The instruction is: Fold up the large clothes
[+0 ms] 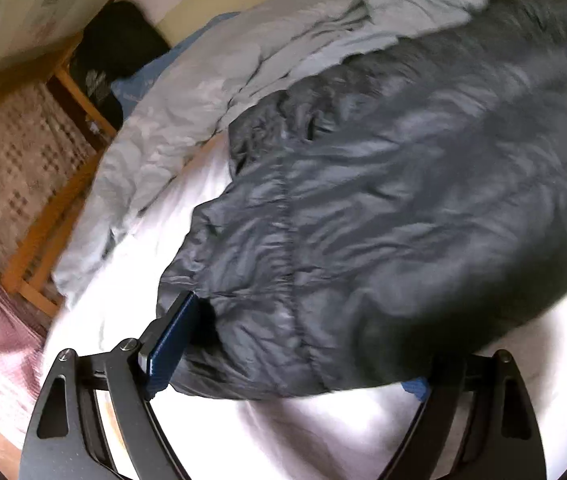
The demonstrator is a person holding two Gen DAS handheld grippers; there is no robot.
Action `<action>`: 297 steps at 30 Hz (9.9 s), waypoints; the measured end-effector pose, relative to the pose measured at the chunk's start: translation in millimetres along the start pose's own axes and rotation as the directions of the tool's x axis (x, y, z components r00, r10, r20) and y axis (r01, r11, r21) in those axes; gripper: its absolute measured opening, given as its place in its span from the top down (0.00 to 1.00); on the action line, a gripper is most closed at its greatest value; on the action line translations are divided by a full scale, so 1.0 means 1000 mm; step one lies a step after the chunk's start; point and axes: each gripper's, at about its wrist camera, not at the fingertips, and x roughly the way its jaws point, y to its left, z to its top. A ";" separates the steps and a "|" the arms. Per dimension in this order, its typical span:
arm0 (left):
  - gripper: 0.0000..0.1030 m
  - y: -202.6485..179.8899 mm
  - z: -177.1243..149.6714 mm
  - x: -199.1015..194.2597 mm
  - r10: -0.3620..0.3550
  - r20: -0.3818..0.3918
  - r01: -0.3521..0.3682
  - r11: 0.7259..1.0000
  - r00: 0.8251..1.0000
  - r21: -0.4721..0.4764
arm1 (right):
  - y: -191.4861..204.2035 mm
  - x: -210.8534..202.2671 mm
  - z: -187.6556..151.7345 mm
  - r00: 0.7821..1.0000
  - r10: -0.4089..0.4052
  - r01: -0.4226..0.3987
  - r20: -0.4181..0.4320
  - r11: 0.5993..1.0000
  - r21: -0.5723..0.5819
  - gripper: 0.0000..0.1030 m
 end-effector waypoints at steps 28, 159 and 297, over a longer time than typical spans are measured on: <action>0.82 0.022 0.011 -0.018 -0.160 0.030 0.163 0.978 0.987 -0.128 | -0.073 0.016 -0.001 0.999 0.000 0.008 -0.044 0.983 0.186 0.82; 0.12 0.051 0.110 0.045 -0.193 0.108 0.214 0.946 0.975 -0.242 | -0.194 0.047 0.124 0.947 -0.286 0.165 0.146 0.823 0.543 0.32; 0.01 0.135 0.121 0.202 -0.265 -0.098 0.186 0.855 0.959 -0.485 | -0.174 0.199 0.116 0.972 0.234 -0.212 0.019 0.840 0.500 0.85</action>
